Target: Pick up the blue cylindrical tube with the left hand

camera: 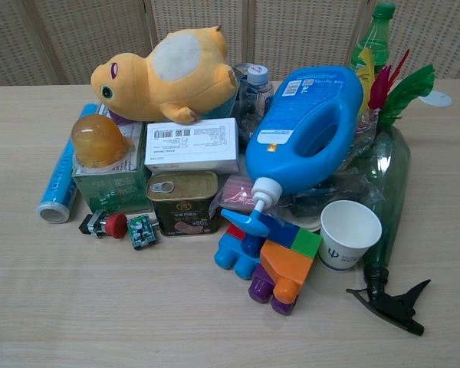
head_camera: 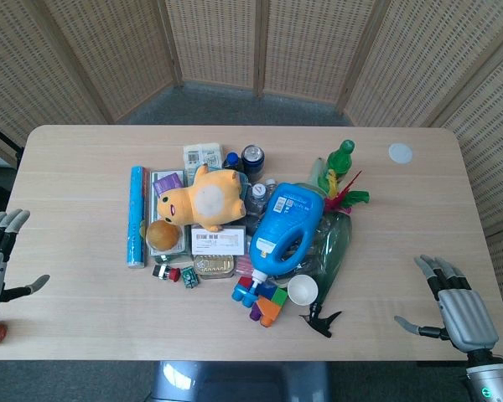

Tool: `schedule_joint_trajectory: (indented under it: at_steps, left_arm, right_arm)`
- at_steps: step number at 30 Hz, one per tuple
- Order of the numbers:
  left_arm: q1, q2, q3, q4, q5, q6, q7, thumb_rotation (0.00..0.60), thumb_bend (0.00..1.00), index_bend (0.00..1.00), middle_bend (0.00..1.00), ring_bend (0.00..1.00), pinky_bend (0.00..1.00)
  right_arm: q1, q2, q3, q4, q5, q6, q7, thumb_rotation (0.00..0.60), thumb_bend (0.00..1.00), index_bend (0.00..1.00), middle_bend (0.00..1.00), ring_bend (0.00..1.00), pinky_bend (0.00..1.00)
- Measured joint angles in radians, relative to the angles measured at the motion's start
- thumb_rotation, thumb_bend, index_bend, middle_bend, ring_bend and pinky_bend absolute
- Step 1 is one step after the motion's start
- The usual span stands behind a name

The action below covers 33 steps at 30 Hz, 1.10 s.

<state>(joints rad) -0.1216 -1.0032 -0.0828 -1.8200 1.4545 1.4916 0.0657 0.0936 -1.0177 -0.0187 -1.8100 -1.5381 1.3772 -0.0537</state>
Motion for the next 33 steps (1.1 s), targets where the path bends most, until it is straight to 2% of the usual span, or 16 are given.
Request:
schedule_joint_trajectory:
  at_steps: [6,12,15,21,25,31,33]
  left_arm:
    - [0.001,0.003,-0.001,0.002,-0.015,-0.005,0.01,0.6,0.0,0.0,0.0,0.0,0.0]
    - [-0.02,0.012,0.007,0.03,-0.002,-0.054,0.006,0.6,0.0,0.0,0.0,0.0,0.0]
    - [-0.061,0.012,0.012,0.103,0.055,-0.098,-0.014,0.6,0.0,0.0,0.0,0.0,0.0]
    - [-0.229,0.013,0.038,0.335,0.219,-0.281,-0.116,0.6,0.0,0.0,0.0,0.0,0.0]
    - [-0.334,0.007,0.083,0.451,0.363,-0.36,-0.161,0.6,0.0,0.0,0.0,0.0,0.0]
    - [-0.428,-0.023,0.168,0.543,0.457,-0.466,-0.177,0.6,0.0,0.0,0.0,0.0,0.0]
    - [-0.433,-0.033,0.18,0.558,0.463,-0.474,-0.166,0.6,0.0,0.0,0.0,0.0,0.0]
  right_arm:
    - [0.001,0.0,0.001,0.0,0.001,-0.001,0.002,0.29,0.0,0.0,0.0,0.0,0.0]
    - [0.0,0.002,0.006,0.004,0.013,-0.001,0.006,0.29,0.0,0.0,0.0,0.0,0.0]
    - [0.001,0.003,0.01,0.006,0.022,-0.004,0.01,0.29,0.0,0.0,0.0,0.0,0.0]
    - [0.001,0.003,0.016,0.005,0.03,-0.002,0.011,0.292,0.0,0.0,0.0,0.0,0.0]
    - [0.001,0.004,0.017,0.01,0.034,-0.004,0.013,0.289,0.0,0.0,0.0,0.0,0.0]
    - [0.001,0.006,0.019,0.015,0.038,-0.004,0.027,0.288,0.0,0.0,0.0,0.0,0.0]
    - [0.001,0.008,0.021,0.016,0.039,-0.003,0.031,0.288,0.0,0.0,0.0,0.0,0.0]
